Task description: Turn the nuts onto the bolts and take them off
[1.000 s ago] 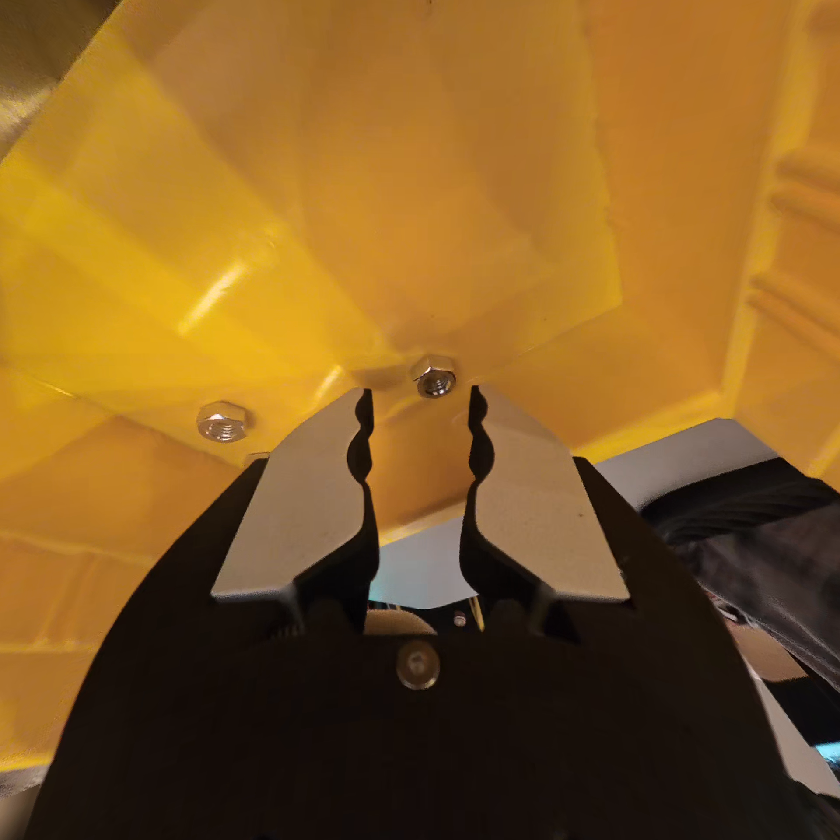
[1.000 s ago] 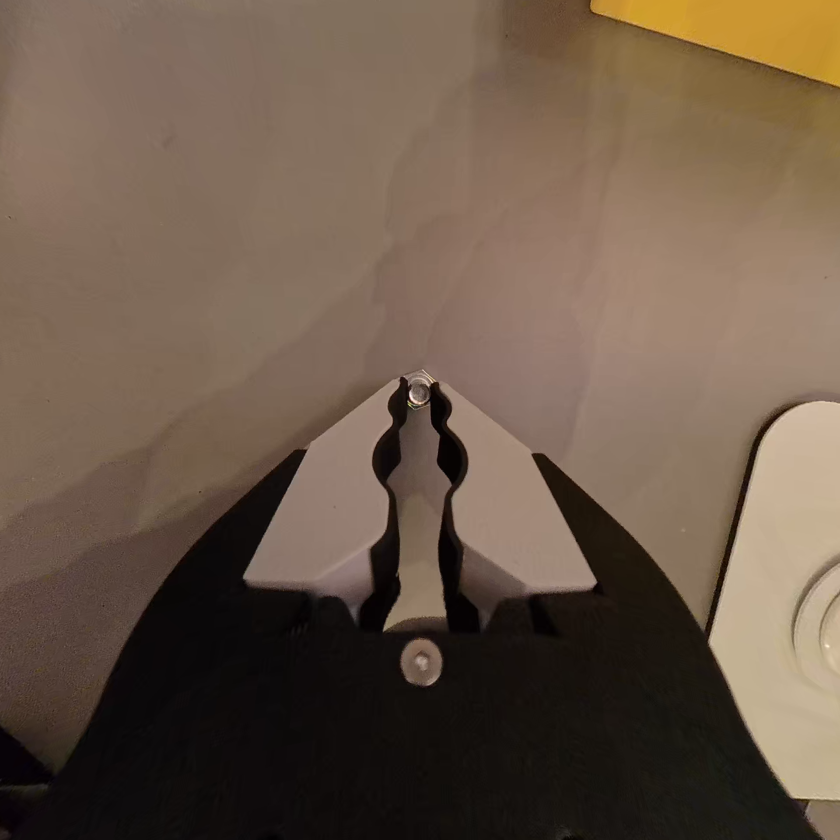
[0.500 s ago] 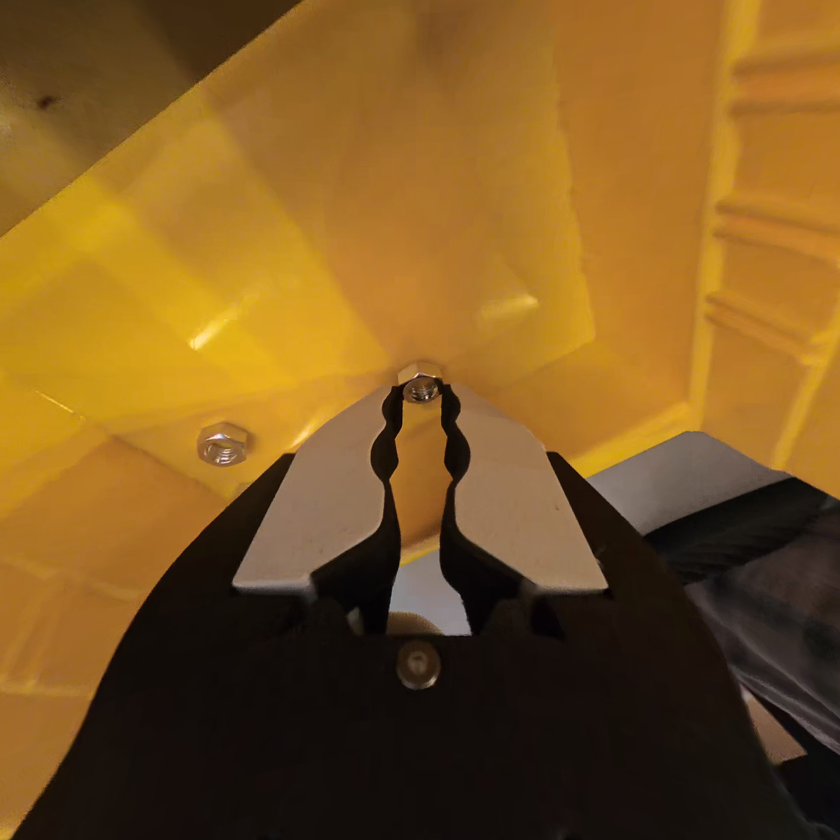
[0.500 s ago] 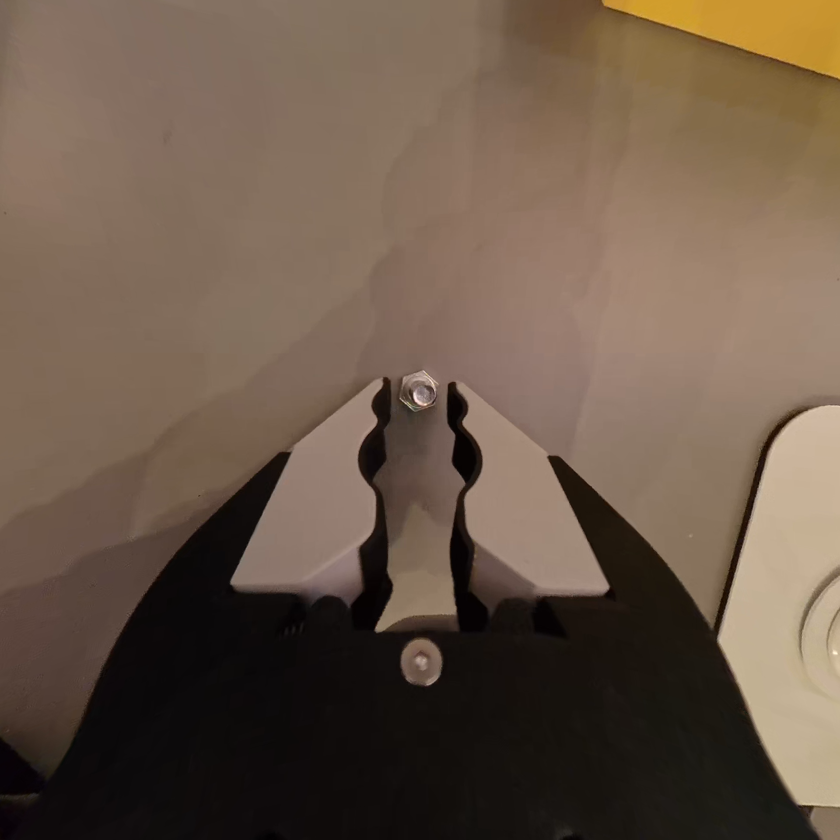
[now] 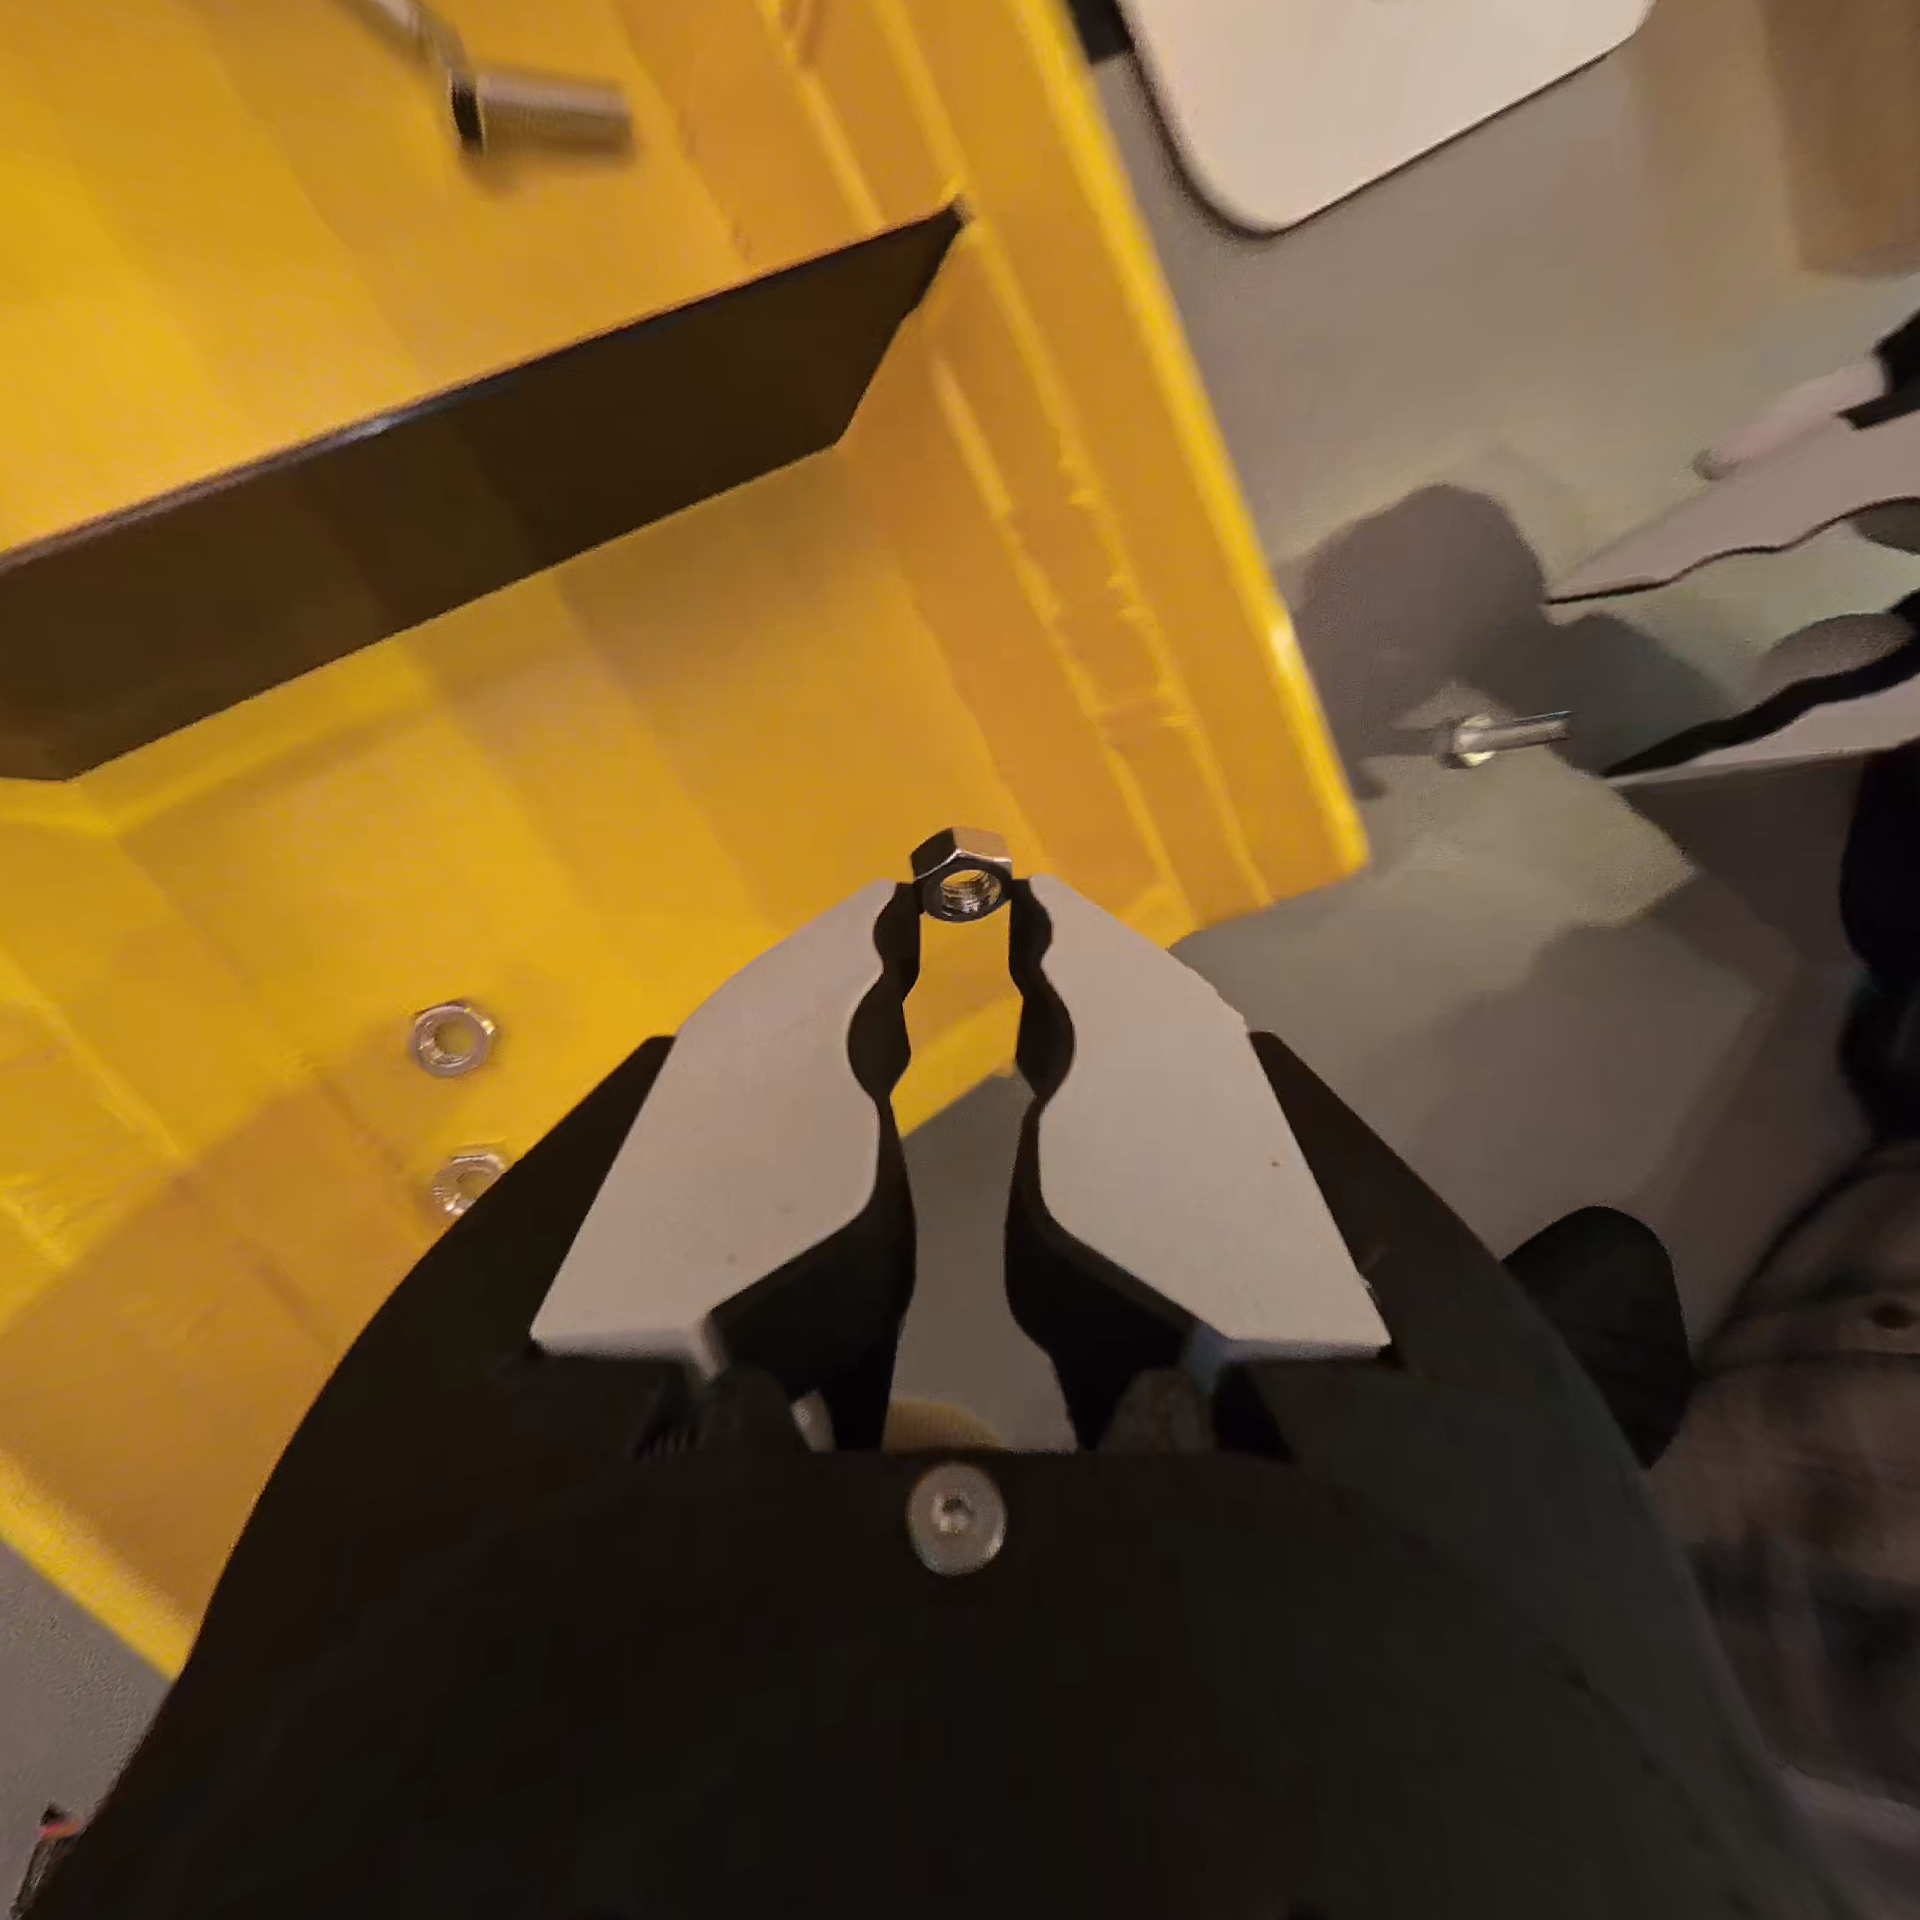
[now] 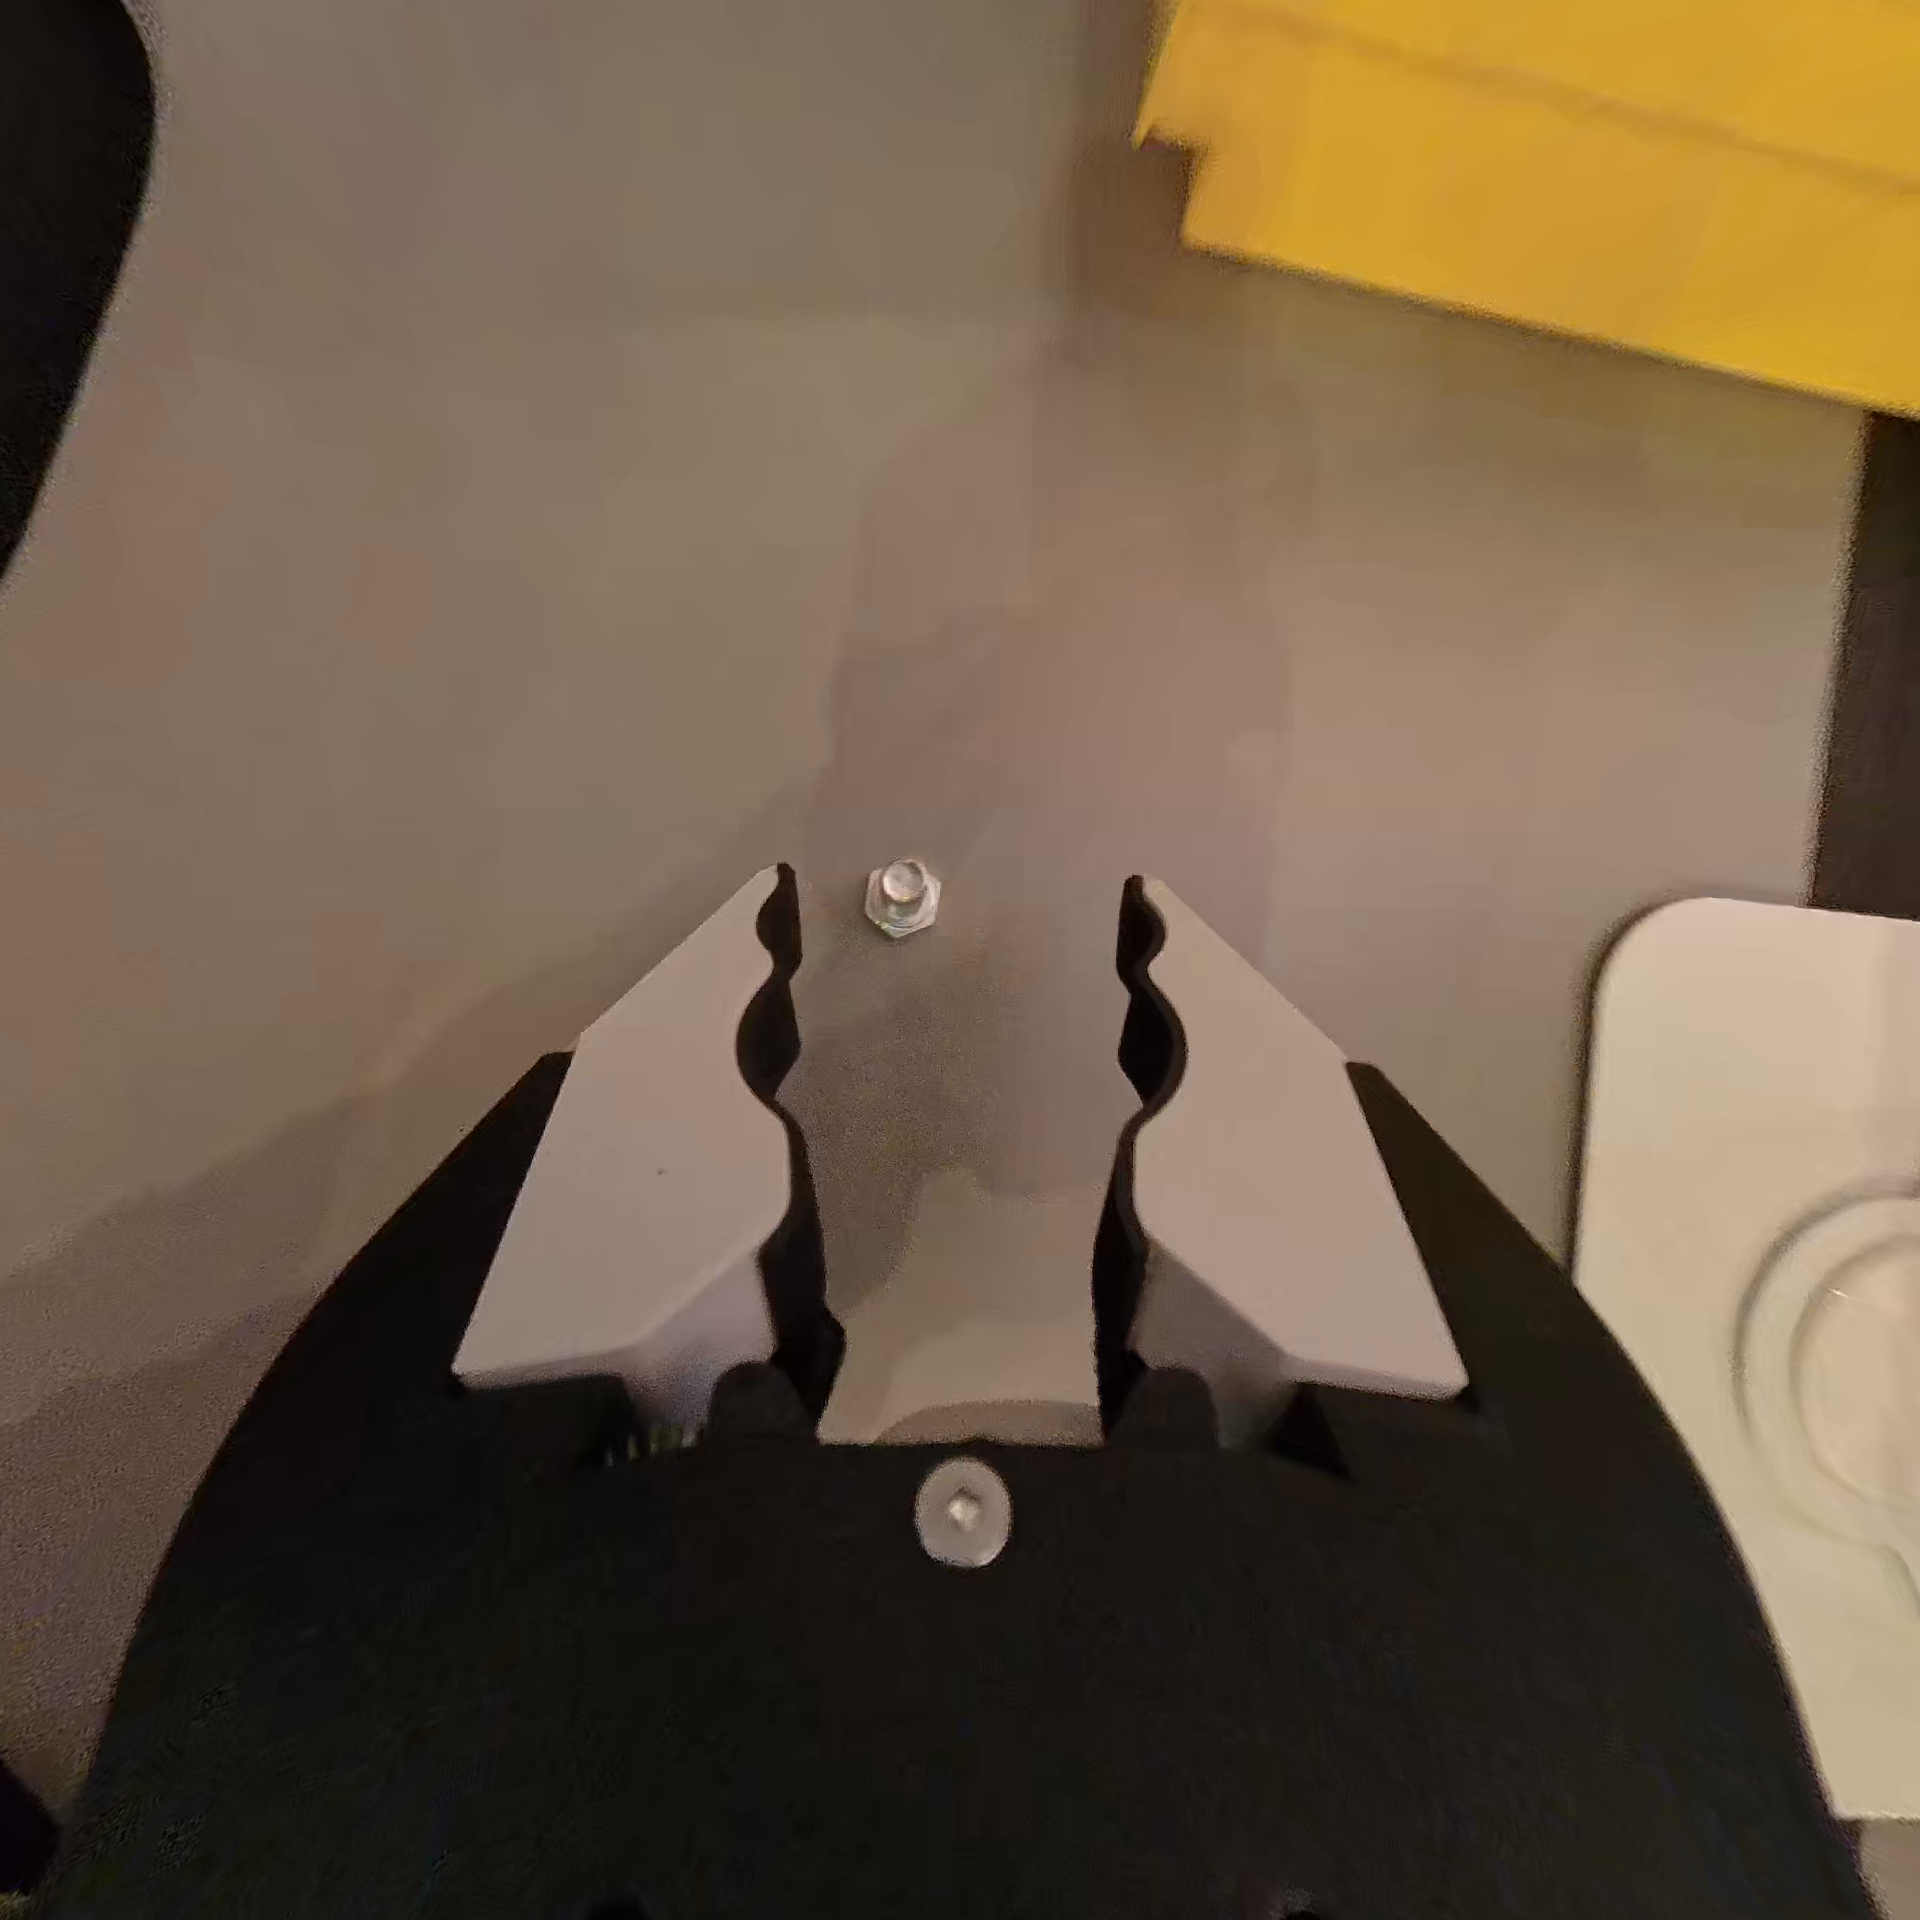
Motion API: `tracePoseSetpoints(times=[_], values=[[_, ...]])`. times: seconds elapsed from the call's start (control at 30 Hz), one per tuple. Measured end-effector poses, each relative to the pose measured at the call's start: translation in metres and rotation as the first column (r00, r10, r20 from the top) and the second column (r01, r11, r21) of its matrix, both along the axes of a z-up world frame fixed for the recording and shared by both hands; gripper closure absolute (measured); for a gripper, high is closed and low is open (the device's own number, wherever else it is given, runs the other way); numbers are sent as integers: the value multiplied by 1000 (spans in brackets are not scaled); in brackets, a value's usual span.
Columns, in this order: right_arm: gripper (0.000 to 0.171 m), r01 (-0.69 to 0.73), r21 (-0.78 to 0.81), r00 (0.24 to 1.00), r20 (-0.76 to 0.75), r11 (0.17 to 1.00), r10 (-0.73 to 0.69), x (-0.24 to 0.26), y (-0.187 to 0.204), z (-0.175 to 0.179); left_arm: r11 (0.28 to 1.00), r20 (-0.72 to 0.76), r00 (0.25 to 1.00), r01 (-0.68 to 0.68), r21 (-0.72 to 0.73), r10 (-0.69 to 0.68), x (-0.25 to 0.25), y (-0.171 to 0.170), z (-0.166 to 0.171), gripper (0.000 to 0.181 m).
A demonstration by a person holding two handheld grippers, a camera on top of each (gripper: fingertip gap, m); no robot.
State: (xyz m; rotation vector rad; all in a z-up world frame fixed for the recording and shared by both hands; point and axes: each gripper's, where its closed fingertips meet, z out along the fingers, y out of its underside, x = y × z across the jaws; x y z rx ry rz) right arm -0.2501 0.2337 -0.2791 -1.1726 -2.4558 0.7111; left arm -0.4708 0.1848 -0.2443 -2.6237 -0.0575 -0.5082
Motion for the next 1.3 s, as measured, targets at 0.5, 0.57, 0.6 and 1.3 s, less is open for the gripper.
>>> tracePoseSetpoints(times=[0.5,0.57,0.6,1.3], values=[[127,-89,92,612,-780,992,127,-47,-72,154,776,227,870,238,585,-438,182,-18,122,164],[134,-68,165,559,-811,984,174,-46,-74,161,757,239,856,236,609,-458,186,-21,125,164],[138,-65,191,544,-816,979,195,-45,-75,162,749,254,843,234,620,-474,189,-24,127,164],[155,-221,82,624,-754,972,206,-31,-91,153,681,265,753,311,663,-603,200,-37,112,164]])
